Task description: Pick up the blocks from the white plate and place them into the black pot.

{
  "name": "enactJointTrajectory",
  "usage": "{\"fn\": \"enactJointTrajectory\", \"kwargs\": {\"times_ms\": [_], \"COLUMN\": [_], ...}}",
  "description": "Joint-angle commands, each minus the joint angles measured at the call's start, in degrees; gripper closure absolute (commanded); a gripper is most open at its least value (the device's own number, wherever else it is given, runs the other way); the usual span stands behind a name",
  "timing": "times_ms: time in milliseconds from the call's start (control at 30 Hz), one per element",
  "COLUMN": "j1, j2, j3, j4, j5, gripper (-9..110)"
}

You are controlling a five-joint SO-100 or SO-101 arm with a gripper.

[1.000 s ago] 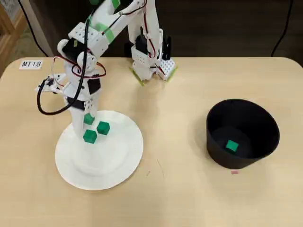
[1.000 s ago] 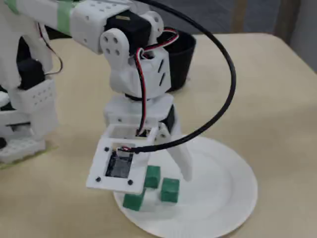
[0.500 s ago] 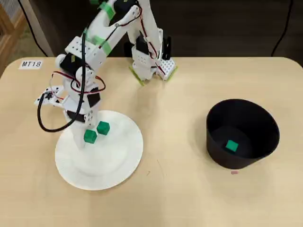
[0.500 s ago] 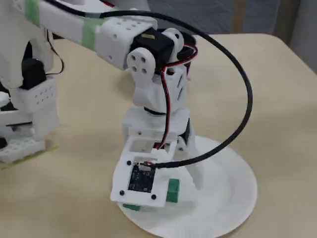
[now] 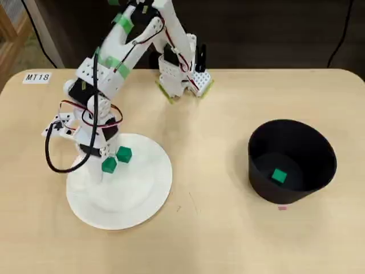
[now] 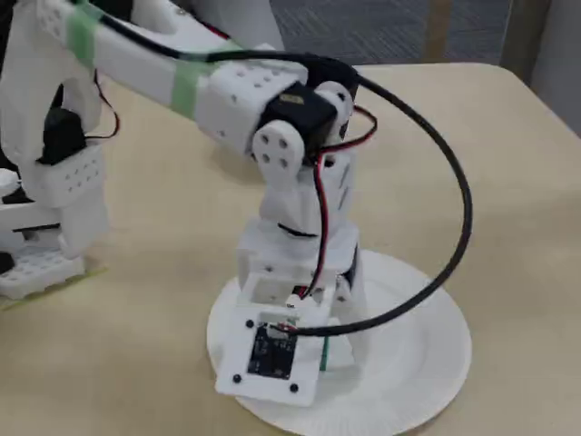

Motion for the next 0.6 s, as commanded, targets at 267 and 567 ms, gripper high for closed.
{"fn": "enactJointTrajectory", "kwargs": {"times_ms": [267, 567], "j1": [-0.44, -3.78], "j2": [-2.02, 11.60], "j3": [-5.10, -4.75], "j4": [-1.14, -6.94], "j5": [1.41, 3.16], "gripper": [104, 104]}}
